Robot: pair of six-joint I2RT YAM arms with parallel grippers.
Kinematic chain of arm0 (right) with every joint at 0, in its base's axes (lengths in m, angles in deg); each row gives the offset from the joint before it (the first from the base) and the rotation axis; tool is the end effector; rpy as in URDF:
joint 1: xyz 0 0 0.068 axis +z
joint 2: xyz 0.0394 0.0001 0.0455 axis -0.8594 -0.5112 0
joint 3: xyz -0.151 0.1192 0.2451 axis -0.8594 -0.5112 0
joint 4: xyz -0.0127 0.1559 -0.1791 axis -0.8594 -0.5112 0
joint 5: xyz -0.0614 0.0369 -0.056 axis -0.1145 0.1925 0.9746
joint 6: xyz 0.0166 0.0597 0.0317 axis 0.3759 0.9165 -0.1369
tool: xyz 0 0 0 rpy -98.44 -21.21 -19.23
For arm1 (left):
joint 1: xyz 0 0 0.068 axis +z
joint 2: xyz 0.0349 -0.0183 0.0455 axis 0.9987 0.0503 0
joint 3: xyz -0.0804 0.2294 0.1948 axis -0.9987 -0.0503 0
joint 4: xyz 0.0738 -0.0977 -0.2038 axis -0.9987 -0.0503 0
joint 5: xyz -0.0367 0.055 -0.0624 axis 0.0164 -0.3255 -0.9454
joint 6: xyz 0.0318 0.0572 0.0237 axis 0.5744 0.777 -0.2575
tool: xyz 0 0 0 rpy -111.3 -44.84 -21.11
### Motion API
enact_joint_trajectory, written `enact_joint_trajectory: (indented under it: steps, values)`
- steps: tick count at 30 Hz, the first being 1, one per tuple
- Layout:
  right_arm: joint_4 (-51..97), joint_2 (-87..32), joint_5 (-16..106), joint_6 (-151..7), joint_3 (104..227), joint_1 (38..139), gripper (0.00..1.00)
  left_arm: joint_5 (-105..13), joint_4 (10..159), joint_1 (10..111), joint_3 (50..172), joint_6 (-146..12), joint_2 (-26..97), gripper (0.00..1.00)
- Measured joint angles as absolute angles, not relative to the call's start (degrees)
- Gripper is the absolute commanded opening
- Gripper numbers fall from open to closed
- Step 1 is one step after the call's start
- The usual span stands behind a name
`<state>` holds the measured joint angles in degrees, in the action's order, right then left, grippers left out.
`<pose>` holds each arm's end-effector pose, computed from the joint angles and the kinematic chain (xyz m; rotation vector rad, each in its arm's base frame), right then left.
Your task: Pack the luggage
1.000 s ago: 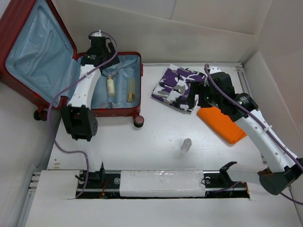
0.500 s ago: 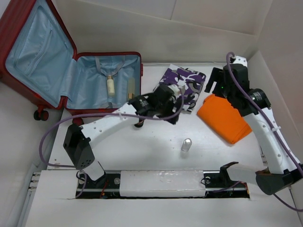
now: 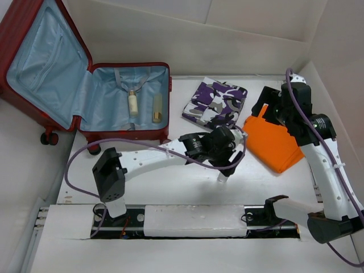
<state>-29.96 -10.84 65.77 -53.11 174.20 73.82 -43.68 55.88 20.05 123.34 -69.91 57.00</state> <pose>0.1805 0.0332 0.4478 0.3435 2.1166 0.1586 0.1448 -0.3571 0.3445 1.1073 2.1250 -0.8458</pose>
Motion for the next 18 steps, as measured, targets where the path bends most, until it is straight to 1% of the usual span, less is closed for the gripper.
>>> enact_joint_trajectory:
  steps: [8,14,18]
  values:
    - [-30.4,-10.0,62.7,-53.2,173.1,73.8,0.88,-43.5,57.4,20.1,124.6,-69.4,65.9,0.72]
    - [-30.5,-9.0,62.4,-53.5,173.0,73.4,0.89,-43.4,57.7,20.0,124.7,-68.9,68.6,0.71]
    - [-30.6,-8.2,62.4,-53.7,172.4,73.2,0.89,-43.3,57.9,19.9,124.7,-68.4,69.0,0.51]
